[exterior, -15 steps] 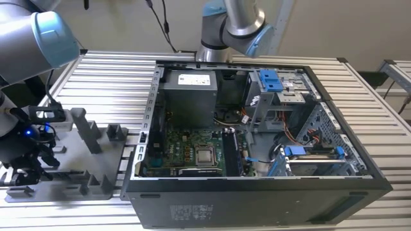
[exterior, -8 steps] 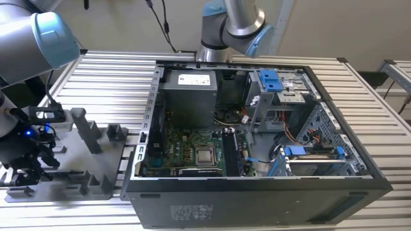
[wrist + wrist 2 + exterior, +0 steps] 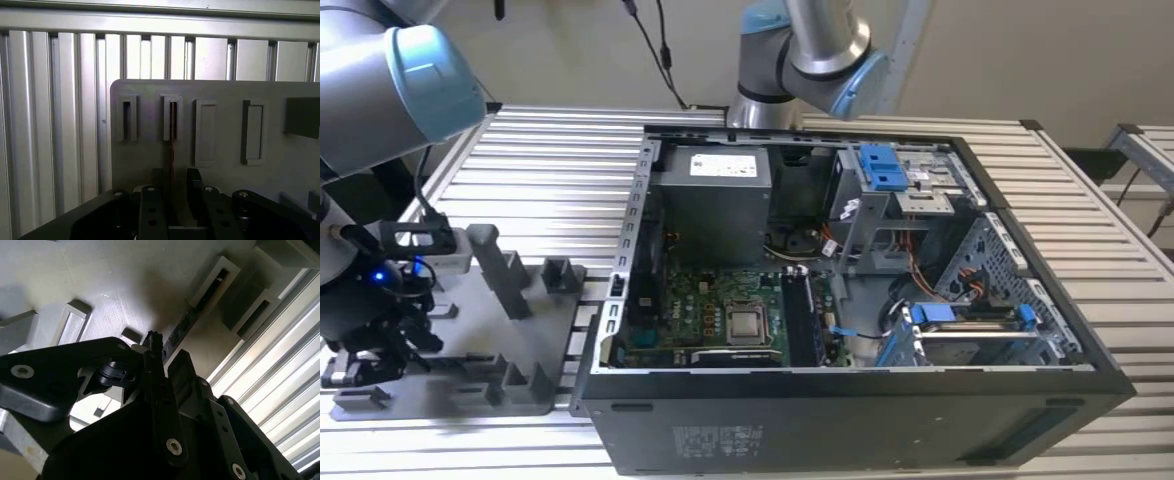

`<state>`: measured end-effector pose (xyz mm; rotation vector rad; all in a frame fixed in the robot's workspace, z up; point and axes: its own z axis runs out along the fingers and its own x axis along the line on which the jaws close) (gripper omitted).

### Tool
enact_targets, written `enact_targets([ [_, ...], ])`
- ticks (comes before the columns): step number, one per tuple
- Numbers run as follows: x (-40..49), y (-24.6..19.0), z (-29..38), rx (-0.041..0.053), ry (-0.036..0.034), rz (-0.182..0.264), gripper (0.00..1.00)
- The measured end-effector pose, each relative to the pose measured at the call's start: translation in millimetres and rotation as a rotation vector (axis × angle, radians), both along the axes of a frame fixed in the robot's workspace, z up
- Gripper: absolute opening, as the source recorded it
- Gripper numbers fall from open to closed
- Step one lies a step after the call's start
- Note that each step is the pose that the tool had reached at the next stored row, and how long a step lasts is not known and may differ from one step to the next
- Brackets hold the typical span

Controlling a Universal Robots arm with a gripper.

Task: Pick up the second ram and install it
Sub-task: 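Pick up the second ram and move it above second insertion slot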

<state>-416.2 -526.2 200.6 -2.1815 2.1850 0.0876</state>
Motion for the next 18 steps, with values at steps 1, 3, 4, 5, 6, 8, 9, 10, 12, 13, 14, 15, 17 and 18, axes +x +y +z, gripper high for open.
enact_targets([
  [1, 0.0, 0.0, 0.0, 0.0, 0.0, 0.0, 0.33],
  [3, 0.0, 0.0, 0.0, -0.0001, 0.0, 0.0, 0.31],
  [4, 0.0, 0.0, 0.0, -0.0001, 0.0, 0.0, 0.24],
  [5, 0.0, 0.0, 0.0, 0.0, 0.0, 0.0, 0.24],
  [6, 0.0, 0.0, 0.0, 0.0, 0.0, 0.0, 0.17],
  [8, 0.0, 0.0, 0.0, -0.0001, 0.0001, 0.0, 0.17],
  [9, 0.0, 0.0, 0.1, -0.0001, 0.0001, 0.0, 0.15],
  [10, 0.0, 0.0, 0.1, -0.0001, 0.0002, 0.0, 0.13],
  [12, 0.0, 0.0, 0.0, -0.0001, 0.0001, 0.0, 0.13],
  [13, 0.0, 0.0, 0.1, -0.0001, 0.0001, 0.0, 0.13],
  [14, 0.0, 0.0, 0.1, -0.0001, 0.0001, 0.0, 0.13],
  [15, 0.0, 0.0, 0.0, -0.0001, 0.0001, 0.001, 0.13],
  [17, 0.0, 0.0, 0.0, 0.0, 0.0001, 0.001, 0.13],
  [18, 0.0, 0.0, 0.0, -0.0001, 0.0001, 0.001, 0.13],
])
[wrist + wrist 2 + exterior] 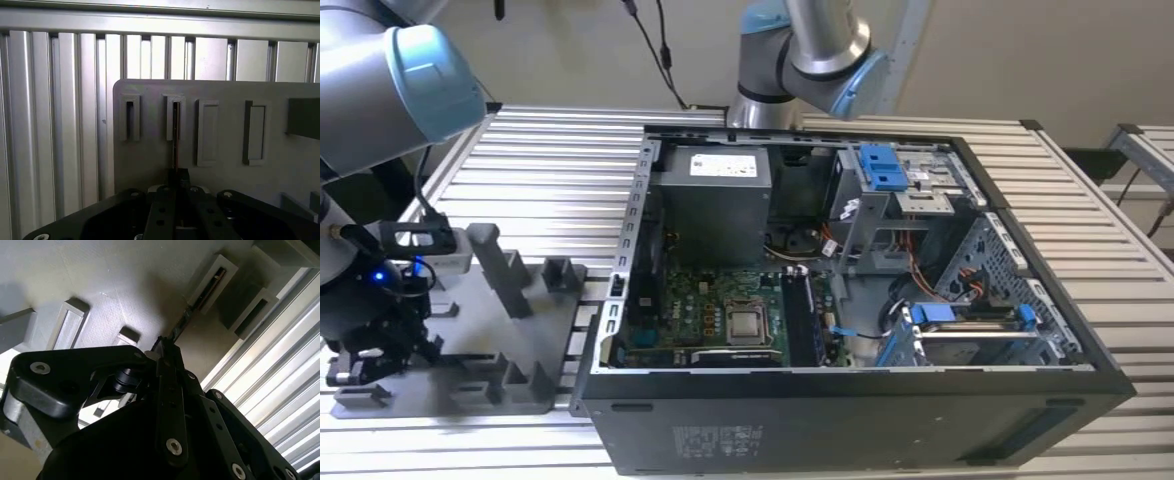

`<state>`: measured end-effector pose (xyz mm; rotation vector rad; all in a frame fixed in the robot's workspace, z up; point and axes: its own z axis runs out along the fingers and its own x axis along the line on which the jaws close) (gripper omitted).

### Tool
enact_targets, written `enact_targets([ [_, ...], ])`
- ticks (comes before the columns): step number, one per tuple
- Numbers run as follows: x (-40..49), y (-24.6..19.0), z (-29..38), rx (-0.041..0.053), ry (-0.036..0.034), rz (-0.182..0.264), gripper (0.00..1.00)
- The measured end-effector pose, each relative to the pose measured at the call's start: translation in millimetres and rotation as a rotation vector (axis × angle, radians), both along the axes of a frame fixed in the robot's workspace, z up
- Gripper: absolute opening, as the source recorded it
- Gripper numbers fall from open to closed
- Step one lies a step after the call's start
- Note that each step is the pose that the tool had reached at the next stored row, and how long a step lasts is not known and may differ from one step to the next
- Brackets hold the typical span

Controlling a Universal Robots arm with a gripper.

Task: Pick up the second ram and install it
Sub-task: 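Pick up the second ram and move it above second insertion slot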

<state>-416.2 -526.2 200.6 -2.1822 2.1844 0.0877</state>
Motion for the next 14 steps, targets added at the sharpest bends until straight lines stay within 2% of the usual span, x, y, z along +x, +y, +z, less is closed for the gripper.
enact_targets([
  [5, 0.0, 0.0, 0.2, 0.0002, -0.0003, 0.0, 0.13],
  [7, 0.0, 0.0, 2.2, 0.0001, -0.0007, 0.0, 0.13],
  [11, 0.0, 0.0, 9.6, 0.0018, -0.0028, 0.0, 0.13],
  [14, 0.0, 0.0, 22.1, 0.0023, -0.0028, 0.0, 0.13],
])
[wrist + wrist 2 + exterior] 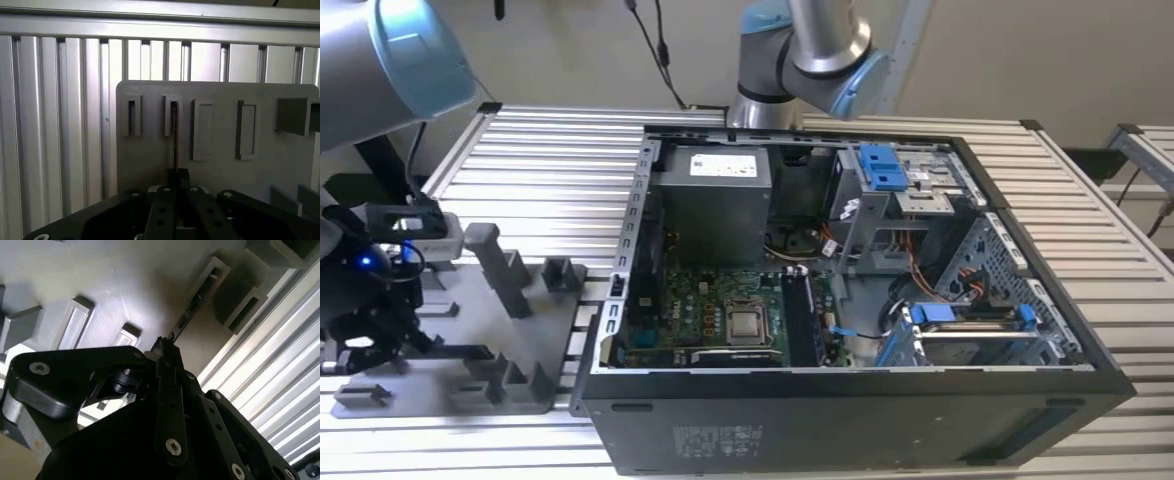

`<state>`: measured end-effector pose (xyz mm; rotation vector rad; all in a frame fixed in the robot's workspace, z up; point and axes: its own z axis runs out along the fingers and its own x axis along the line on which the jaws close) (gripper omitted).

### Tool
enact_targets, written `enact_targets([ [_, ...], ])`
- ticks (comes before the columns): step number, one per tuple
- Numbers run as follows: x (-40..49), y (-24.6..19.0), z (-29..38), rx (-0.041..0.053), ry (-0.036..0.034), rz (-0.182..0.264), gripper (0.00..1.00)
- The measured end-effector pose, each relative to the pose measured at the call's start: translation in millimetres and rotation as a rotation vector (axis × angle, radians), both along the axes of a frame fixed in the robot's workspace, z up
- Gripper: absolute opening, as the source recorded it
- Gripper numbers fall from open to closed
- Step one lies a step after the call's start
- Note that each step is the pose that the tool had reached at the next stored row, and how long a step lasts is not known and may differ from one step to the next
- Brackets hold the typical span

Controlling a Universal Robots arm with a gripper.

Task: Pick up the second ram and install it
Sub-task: 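Pick up the second ram and move it above second insertion slot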

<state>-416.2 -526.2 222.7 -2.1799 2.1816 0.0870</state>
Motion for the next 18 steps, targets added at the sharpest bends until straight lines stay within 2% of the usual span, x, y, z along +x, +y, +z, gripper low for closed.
enact_targets([
  [6, 0.1, 0.0, 26.1, -0.0002, -0.0006, 0.0, 0.13],
  [9, 0.1, -0.1, 35.6, -0.0002, -0.0014, 0.0, 0.13],
  [12, 0.0, 0.0, 42.7, -0.0001, -0.0016, 0.0, 0.13],
  [16, 0.0, 0.0, 46.9, -0.0001, -0.0016, 0.0, 0.13],
  [18, 0.0, 0.5, 51.6, -0.0002, -0.0016, 0.0, 0.13],
])
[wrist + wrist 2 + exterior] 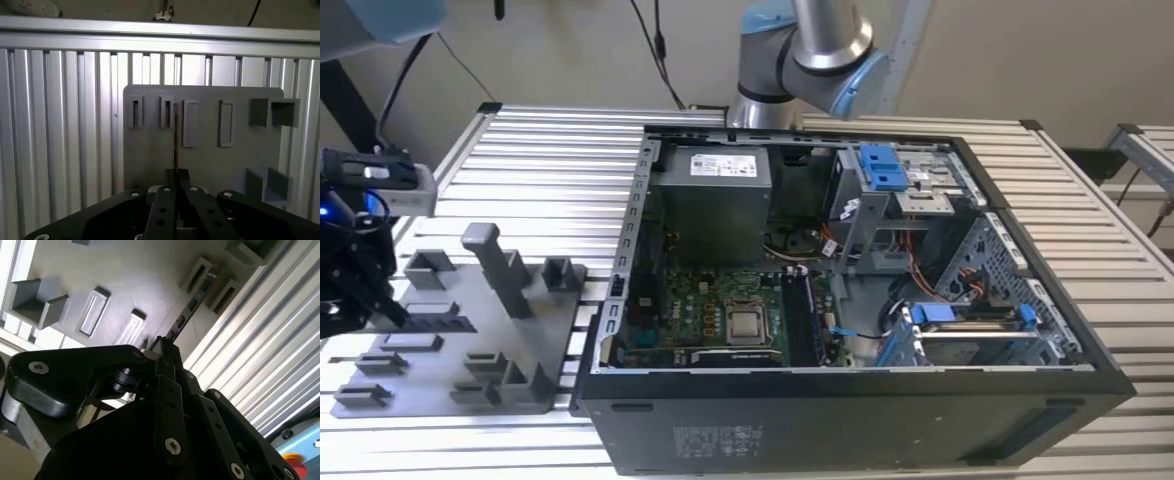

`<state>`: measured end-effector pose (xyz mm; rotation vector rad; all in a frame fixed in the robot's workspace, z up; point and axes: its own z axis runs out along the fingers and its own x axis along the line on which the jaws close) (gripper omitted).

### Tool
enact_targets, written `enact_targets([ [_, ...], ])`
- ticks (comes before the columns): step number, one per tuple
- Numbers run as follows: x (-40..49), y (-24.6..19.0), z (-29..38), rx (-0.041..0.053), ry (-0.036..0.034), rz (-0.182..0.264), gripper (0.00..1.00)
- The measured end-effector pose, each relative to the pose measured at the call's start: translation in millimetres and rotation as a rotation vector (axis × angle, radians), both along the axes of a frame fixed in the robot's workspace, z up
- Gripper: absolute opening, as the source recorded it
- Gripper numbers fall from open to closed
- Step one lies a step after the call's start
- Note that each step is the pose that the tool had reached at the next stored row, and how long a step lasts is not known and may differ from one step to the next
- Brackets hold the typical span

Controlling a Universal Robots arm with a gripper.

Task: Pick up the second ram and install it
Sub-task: 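Pick up the second ram and move it above second insertion slot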

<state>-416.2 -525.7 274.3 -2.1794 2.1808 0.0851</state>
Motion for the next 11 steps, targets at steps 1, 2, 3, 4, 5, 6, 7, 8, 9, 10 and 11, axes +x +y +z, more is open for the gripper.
enact_targets([
  [1, 0.0, 0.6, 3.0, 0.0001, -0.0001, 0.0, 0.13],
  [2, 0.0, 0.9, 6.0, 0.0, 0.0, 0.0, 0.13],
  [3, 0.0, 0.9, 8.3, 0.0002, -0.0001, 0.0, 0.13],
  [4, 0.0, 0.9, 9.9, 0.0001, 0.0, 0.0, 0.13],
  [5, -0.1, 0.9, 11.3, 0.0002, 0.0, 0.0, 0.13],
  [6, 0.0, 0.9, 12.9, 0.0002, -0.0006, 0.0, 0.13],
  [7, -0.1, 1.0, 14.8, 0.0001, -0.0017, 0.0, 0.13],
  [8, -0.1, 1.0, 16.7, -0.0001, -0.0042, 0.0, 0.13],
  [9, -0.1, 1.0, 18.9, -0.0004, -0.0071, -0.001, 0.13],
  [10, -0.1, 1.0, 21.0, -0.0007, -0.0101, -0.001, 0.13],
  [11, -0.1, 1.0, 23.2, -0.0008, -0.0139, -0.001, 0.13],
])
